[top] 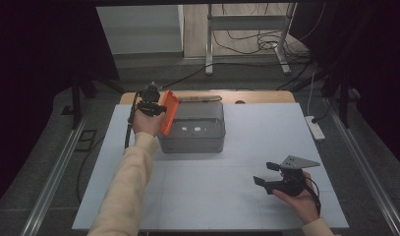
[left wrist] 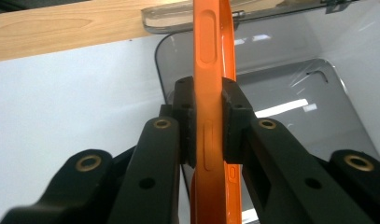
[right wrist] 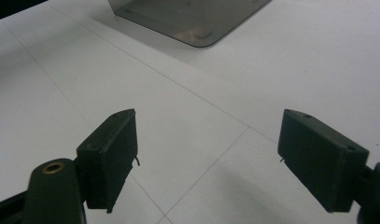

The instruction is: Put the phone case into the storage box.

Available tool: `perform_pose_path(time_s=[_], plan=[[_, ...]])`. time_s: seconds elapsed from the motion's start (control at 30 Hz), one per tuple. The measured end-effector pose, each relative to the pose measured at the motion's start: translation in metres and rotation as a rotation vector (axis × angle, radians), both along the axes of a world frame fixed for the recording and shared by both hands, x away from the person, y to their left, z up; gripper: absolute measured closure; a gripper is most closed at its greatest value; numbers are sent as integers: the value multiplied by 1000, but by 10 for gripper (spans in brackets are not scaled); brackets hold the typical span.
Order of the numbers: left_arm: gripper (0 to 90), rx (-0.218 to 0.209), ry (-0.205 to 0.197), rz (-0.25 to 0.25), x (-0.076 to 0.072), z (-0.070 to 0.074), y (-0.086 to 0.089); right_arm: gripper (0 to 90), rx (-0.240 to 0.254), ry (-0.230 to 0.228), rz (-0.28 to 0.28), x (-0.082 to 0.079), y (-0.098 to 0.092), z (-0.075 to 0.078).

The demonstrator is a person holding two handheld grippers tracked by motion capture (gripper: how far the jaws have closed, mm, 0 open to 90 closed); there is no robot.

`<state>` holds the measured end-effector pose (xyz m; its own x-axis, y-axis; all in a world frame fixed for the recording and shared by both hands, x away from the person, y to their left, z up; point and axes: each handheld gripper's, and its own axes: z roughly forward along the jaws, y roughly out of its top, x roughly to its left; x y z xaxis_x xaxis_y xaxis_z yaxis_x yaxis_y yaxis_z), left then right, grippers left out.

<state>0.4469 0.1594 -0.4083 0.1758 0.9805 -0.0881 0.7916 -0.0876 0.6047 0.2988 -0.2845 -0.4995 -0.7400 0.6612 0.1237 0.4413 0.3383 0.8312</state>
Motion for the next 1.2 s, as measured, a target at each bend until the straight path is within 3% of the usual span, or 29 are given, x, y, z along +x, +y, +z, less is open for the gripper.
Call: perform_pose_path(time_s=[0.9,1.2], plan=[[791,20,1,23,-1,-1,0,203,-1,-1,2,0,0,0],[793,62,32,23,-1,2,-6,203,-6,1,6,0,1,0]])
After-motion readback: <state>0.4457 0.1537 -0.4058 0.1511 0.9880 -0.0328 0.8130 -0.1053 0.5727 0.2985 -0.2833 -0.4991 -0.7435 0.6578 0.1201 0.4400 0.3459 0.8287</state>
